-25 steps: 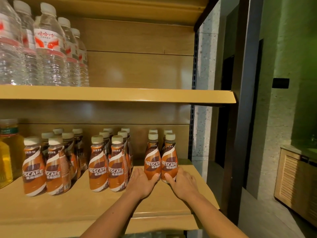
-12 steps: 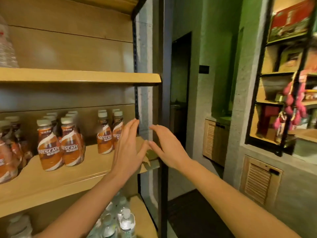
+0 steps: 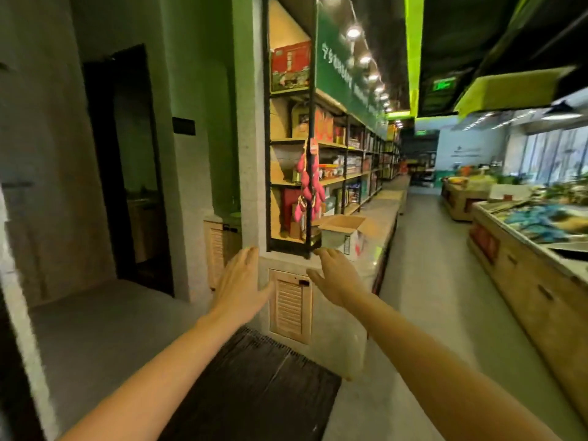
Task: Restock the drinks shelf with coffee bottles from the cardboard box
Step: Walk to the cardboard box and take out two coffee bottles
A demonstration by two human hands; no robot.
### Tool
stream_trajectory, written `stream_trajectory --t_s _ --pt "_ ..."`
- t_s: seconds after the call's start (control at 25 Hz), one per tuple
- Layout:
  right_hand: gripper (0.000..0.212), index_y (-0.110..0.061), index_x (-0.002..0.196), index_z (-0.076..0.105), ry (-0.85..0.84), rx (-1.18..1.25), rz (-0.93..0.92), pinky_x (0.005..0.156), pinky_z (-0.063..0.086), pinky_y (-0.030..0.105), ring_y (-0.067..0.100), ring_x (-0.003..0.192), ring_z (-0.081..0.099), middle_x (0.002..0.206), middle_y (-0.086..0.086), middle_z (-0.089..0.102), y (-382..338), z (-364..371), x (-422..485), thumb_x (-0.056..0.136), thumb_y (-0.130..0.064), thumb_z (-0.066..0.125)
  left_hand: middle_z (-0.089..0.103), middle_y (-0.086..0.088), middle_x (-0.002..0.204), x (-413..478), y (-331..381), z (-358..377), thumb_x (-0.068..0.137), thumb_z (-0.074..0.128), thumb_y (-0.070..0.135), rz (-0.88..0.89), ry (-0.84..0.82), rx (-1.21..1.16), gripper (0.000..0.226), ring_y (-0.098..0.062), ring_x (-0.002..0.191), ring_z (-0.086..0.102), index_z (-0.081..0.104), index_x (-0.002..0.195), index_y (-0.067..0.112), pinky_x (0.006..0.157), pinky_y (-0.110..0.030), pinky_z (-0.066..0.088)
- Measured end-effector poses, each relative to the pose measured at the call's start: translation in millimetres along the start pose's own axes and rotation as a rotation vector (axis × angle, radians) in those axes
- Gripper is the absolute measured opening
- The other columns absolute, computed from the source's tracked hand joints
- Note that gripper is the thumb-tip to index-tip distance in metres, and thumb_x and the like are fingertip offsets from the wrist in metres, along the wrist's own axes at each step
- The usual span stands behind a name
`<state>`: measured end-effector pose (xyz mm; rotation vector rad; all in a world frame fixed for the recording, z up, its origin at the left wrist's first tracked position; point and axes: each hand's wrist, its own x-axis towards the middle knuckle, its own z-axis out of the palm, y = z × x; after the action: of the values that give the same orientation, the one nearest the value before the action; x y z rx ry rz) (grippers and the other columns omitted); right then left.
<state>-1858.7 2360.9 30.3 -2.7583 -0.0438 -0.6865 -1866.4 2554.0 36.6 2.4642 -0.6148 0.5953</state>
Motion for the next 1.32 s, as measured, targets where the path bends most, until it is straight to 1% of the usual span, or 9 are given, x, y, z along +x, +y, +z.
stream_trajectory --t_s 0.12,0.24,0.32,0.44,0.52,0.72,0.84,0.96,1.32 --pt "0.051 -0.014 0.14 0.039 -0.051 -0.123 0.122 0.111 0.031 0.038 0.025 0.136 0.037 0.147 0.008 0.041 104.5 -23.7 7.3 0.095 -0.038 0.048 0.038 0.0 0.146 53.4 50.6 79.9 0.084 0.063 0.038 0.009 -0.176 -0.055 0.066 -0.02 0.134 0.038 0.034 0.14 0.021 0.107 -0.045 0.038" --pt "0.052 -0.014 0.14 0.039 -0.089 -0.237 0.154 0.11 0.033 0.039 0.027 0.133 0.04 0.147 0.008 0.042 205.2 -46.7 25.9 0.094 -0.038 0.049 0.045 -0.003 0.137 100.3 114.6 150.2 0.085 0.063 0.031 0.031 -0.255 -0.093 0.053 -0.023 0.129 0.043 0.043 0.133 0.02 0.104 -0.041 0.041" --pt "0.055 -0.014 0.142 0.036 -0.111 -0.274 0.156 0.11 0.032 0.041 0.028 0.134 0.039 0.149 0.008 0.038 263.0 -60.1 40.3 0.094 -0.038 0.049 0.041 -0.009 0.142 136.2 157.0 187.4 0.089 0.06 0.025 0.015 -0.319 -0.066 0.054 -0.026 0.132 0.04 0.039 0.138 0.013 0.104 -0.037 0.037" --pt "0.063 -0.012 0.146 0.029 -0.152 -0.32 0.145 0.113 0.031 0.044 0.029 0.137 0.035 0.154 0.007 0.03 327.0 -73.3 60.5 0.093 -0.04 0.05 0.036 -0.012 0.147 187.4 202.2 234.1 0.088 0.061 0.031 0.005 -0.343 -0.053 0.065 -0.028 0.133 0.038 0.032 0.143 0.011 0.105 -0.038 0.036" --pt "0.068 -0.013 0.147 0.025 -0.169 -0.304 0.154 0.113 0.031 0.045 0.03 0.136 0.036 0.154 0.007 0.03 367.3 -76.9 79.9 0.092 -0.041 0.052 0.036 -0.012 0.148 218.7 224.5 267.2 0.086 0.062 0.036 0.013 -0.373 -0.018 0.071 -0.028 0.133 0.038 0.029 0.145 0.012 0.104 -0.038 0.037" --pt "0.067 -0.015 0.146 0.027 -0.172 -0.259 0.188 0.111 0.034 0.046 0.031 0.133 0.041 0.148 0.009 0.04 454.4 -67.3 132.7 0.091 -0.04 0.055 0.044 -0.011 0.141 301.5 262.7 356.7 0.081 0.065 0.042 0.081 -0.396 0.027 0.071 -0.028 0.125 0.045 0.037 0.14 0.015 0.101 -0.041 0.042" --pt "0.071 -0.014 0.147 0.023 -0.202 -0.284 0.209 0.111 0.033 0.046 0.031 0.134 0.039 0.149 0.01 0.039 510.9 -49.0 175.3 0.091 -0.042 0.054 0.04 -0.01 0.144 359.1 273.6 420.3 0.079 0.064 0.049 0.125 -0.411 0.031 0.08 -0.029 0.127 0.044 0.03 0.144 0.015 0.101 -0.044 0.042" --pt "0.072 -0.008 0.147 0.019 -0.229 -0.314 0.236 0.11 0.033 0.046 0.033 0.134 0.038 0.148 0.013 0.038 570.6 -39.5 225.3 0.092 -0.04 0.052 0.04 -0.011 0.143 429.9 281.3 480.1 0.079 0.061 0.053 0.175 -0.39 0.049 0.08 -0.031 0.127 0.043 0.031 0.142 0.012 0.101 -0.046 0.042" --pt "0.063 -0.008 0.141 0.032 -0.239 -0.387 0.361 0.109 0.034 0.043 0.032 0.132 0.041 0.146 0.012 0.042 783.4 -26.4 383.4 0.092 -0.043 0.05 0.031 -0.012 0.15 642.4 340.7 641.1 0.085 0.056 0.053 0.27 -0.451 0.066 0.083 -0.031 0.136 0.033 0.023 0.146 0.009 0.108 -0.044 0.034"
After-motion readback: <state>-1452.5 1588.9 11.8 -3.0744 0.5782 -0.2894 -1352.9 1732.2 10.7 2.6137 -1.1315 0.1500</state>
